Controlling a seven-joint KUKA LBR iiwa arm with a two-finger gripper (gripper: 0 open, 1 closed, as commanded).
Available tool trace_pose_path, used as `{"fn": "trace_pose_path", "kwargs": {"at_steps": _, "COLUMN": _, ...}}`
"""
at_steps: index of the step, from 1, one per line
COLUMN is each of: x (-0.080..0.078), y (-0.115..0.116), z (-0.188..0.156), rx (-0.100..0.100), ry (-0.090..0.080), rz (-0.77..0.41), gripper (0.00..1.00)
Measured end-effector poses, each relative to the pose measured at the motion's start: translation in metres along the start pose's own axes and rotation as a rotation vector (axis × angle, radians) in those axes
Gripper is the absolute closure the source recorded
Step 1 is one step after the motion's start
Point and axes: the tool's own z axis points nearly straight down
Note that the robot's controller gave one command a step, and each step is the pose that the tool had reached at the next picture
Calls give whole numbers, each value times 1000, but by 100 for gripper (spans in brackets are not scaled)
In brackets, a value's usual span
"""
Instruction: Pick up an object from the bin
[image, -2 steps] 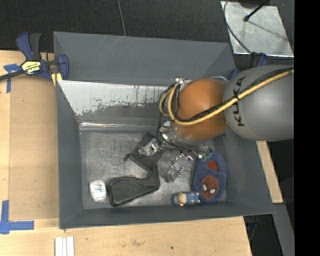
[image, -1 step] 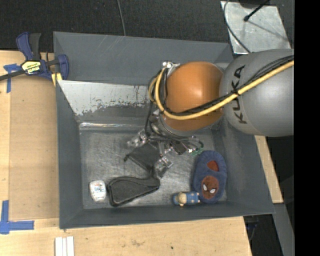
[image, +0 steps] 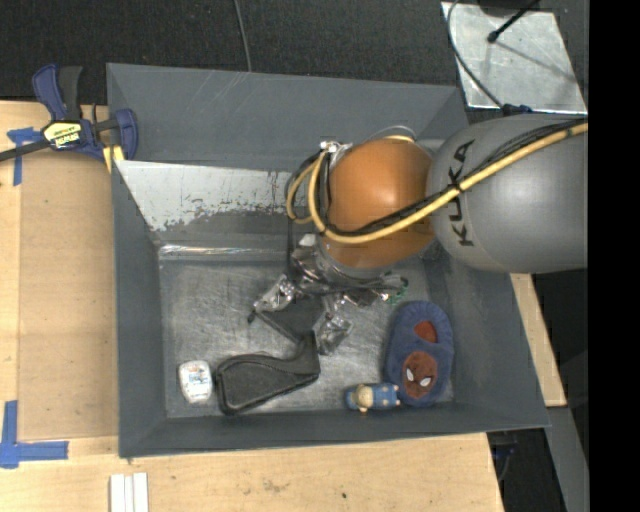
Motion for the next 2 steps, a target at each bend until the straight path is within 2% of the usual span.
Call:
{"fn": "trace_pose_path", "kwargs": {"at_steps": 1, "x": -16, "y": 21, "z": 3, "rx": 2, "ry": -1, "rz": -416, "gripper": 0}}
{"fn": "trace_pose_path", "kwargs": {"at_steps": 2, "x": -19, "y": -44, "z": 34, "rx": 0, "ry": -7, "rz": -482, "gripper": 0}}
